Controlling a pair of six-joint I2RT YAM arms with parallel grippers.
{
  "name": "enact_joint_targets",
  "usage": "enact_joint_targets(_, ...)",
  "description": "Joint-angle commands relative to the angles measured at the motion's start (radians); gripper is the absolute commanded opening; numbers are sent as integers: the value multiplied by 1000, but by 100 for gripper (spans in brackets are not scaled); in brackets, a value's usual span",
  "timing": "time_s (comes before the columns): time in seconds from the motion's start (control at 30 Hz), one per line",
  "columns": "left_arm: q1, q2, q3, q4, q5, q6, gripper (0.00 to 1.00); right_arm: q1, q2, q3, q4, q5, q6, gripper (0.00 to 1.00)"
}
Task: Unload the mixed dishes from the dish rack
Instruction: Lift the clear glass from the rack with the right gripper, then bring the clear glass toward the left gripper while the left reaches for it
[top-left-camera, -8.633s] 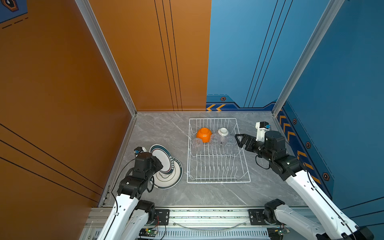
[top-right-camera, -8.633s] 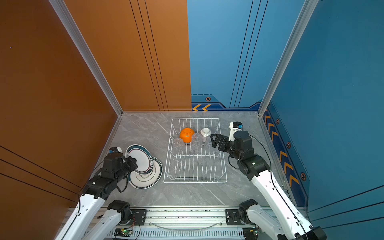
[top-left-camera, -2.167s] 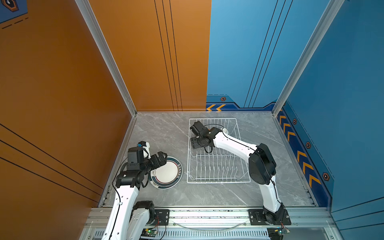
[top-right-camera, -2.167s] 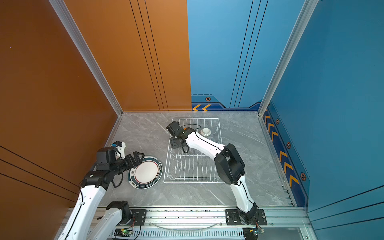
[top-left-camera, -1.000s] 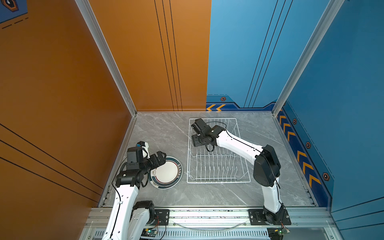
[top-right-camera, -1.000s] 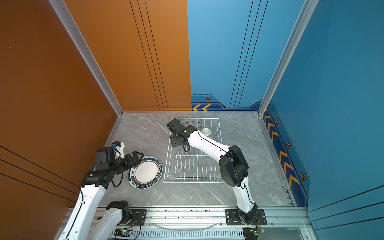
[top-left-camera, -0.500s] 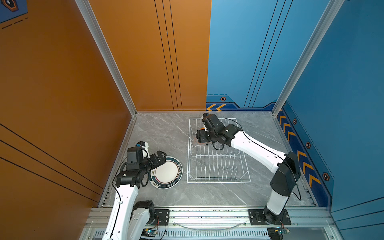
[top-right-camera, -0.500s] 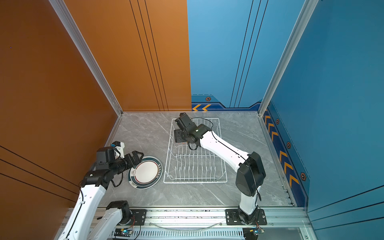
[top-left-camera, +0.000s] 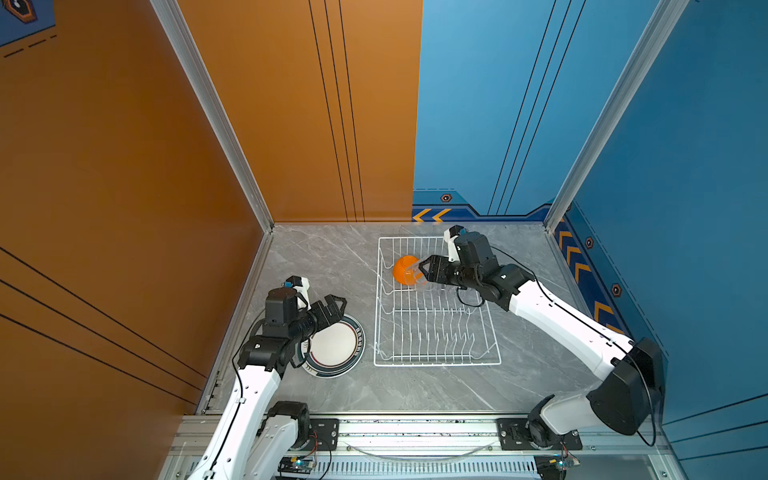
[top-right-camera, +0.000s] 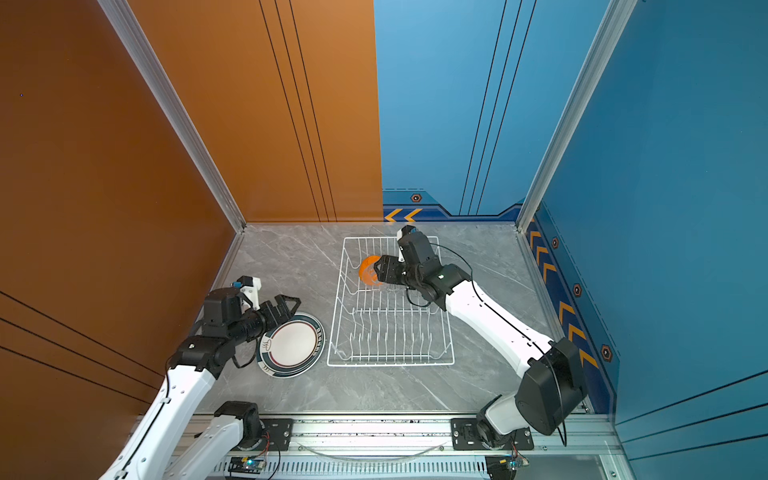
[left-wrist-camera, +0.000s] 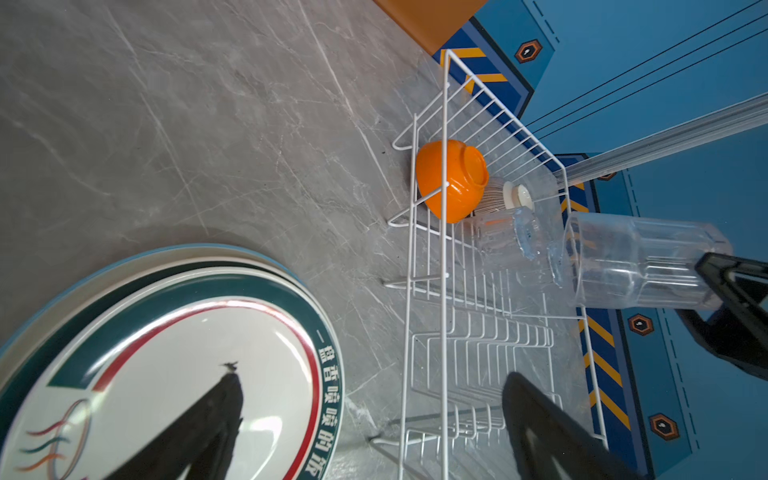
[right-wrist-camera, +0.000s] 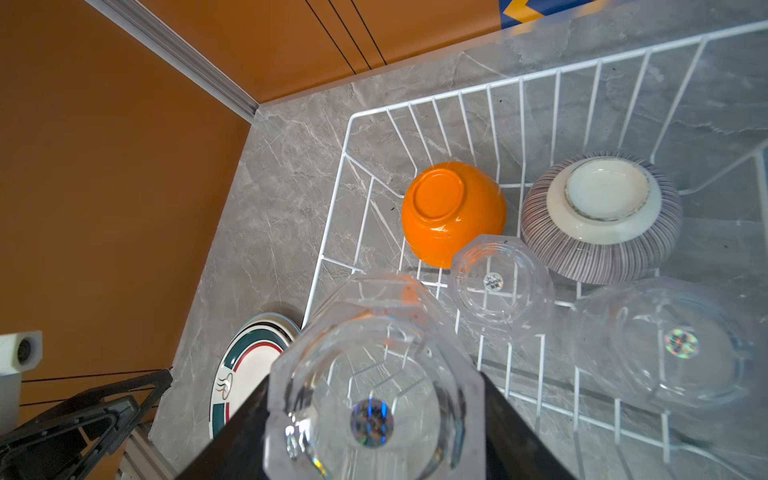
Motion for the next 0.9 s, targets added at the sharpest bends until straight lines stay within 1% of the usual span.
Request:
enact_joint_targets(0.0,-79,40,50,106,-25,-44,98,-15,-67,-47,94,-34,55,56)
enact_joint_targets(0.1,-168,100,71,203,-31,-46,98,-32,-117,-93,106,-52,72,57)
enact_joint_targets(0.17,-222,145,78,315,-23,-44,98,-43,-150,-118,118,-69,88,56)
enact_joint_targets(0.27,-292,218,84,469,5,-52,98,-48,-204,-156,125,-69,104,57)
enact_joint_targets(0.37,-348,305,110,577,6,-45,98,-54,-250,-182,124,-89,123,56)
enact_joint_targets(0.5,-403,420,151,729,55,-53,98,-86,-292,-204,125,-165,162,56)
enact_joint_targets(0.53,-416,446,162,765,71,-57,100,-92,-301,-209,126,-180,169,56)
enact_joint_targets(0.63,-446,510,195,857,110,-69,97,-105,-325,-222,127,-195,181,56)
enact_joint_targets(0.8,-483,576,253,925,158,-64,93,-121,-352,-238,132,-203,189,56)
enact_joint_targets(0.87,-496,597,270,947,175,-68,89,-129,-354,-242,142,-219,192,56)
